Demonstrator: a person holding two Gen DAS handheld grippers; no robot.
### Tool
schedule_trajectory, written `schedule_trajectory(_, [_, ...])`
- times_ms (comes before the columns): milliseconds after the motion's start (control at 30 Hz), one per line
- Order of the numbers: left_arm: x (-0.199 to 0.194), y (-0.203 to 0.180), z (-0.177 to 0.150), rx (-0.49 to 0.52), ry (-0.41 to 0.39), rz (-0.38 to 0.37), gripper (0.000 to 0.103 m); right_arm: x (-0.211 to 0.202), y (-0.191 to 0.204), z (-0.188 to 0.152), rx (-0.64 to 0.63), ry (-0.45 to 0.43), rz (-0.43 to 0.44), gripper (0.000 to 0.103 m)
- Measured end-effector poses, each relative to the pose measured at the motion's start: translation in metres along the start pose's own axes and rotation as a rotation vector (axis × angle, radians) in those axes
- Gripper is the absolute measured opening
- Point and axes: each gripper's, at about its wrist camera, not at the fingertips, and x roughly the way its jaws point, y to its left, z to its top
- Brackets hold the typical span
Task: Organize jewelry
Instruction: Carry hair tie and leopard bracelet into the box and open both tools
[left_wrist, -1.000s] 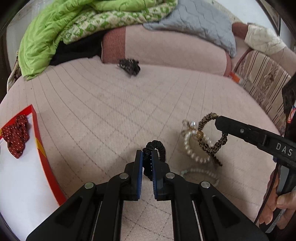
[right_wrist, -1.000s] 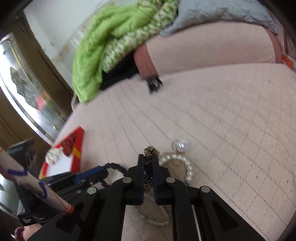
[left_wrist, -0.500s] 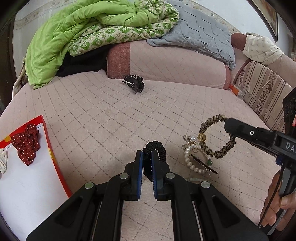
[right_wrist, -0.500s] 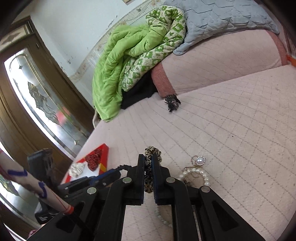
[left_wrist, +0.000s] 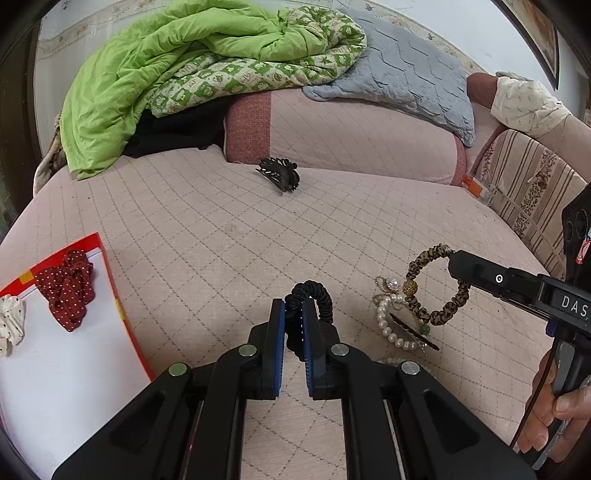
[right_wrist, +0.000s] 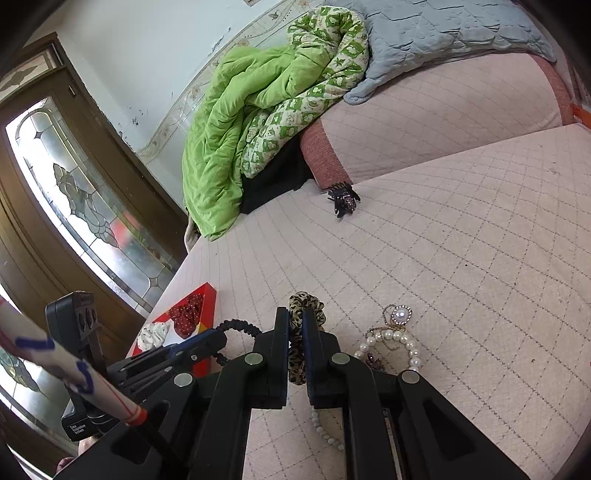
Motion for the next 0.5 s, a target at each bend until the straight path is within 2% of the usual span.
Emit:
schedule_trajectory(300, [-0.018, 0.016, -0.002, -0.003, -0.031, 0.044, 0.009, 0.008, 0.023, -0.006, -0.041, 0.013, 0.027, 0.008])
schedule_trajectory(500, [-0.036, 0.045, -0.004, -0.048, -0.060, 0.077, 0.009, 0.021, 0.041, -0.012, -0.059, 0.032, 0.052, 0.008])
